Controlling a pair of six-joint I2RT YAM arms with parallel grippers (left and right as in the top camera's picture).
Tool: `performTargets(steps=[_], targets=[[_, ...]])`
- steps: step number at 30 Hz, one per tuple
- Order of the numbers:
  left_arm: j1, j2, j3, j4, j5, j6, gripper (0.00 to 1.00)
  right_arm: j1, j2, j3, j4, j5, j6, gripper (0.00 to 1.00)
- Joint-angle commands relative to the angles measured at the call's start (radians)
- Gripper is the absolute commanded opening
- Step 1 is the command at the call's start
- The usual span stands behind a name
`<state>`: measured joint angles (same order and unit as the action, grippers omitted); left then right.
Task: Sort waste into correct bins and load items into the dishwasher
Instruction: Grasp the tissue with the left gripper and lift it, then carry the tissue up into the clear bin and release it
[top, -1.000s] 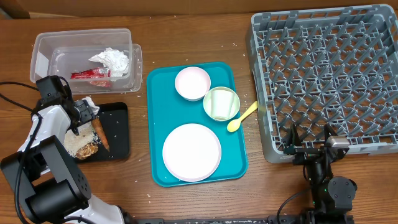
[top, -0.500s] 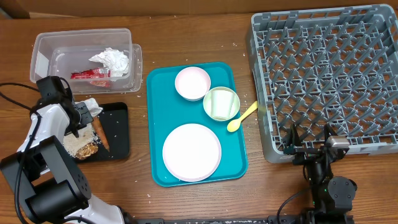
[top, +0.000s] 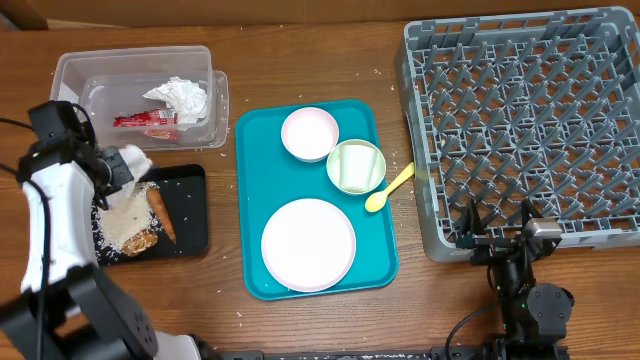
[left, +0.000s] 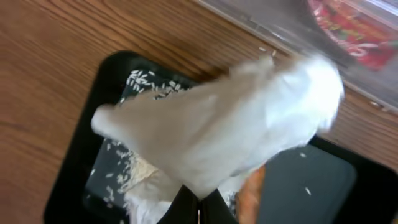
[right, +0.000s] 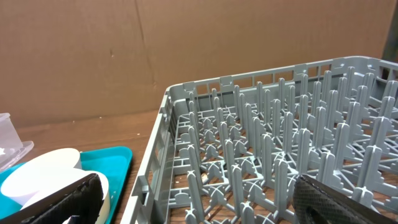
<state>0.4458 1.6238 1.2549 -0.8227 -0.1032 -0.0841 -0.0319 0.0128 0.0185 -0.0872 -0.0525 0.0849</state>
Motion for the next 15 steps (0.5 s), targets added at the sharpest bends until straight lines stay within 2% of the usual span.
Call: performTargets(steps=[1,7,15], targets=[[-0.001,-0.051,0.020,-0.040,0.019,-0.029,0.04,-0.001,-0.010,-0.010,0.007,-0.002,-0.003,1.00],[-0.001,-0.077,0.020,-0.052,0.028,-0.081,0.04,-0.001,-0.010,-0.010,0.006,-0.002,-0.003,1.00],[-0.001,-0.135,0.027,0.094,0.315,-0.077,0.04,-0.001,-0.010,-0.010,0.007,-0.002,-0.003,1.00]])
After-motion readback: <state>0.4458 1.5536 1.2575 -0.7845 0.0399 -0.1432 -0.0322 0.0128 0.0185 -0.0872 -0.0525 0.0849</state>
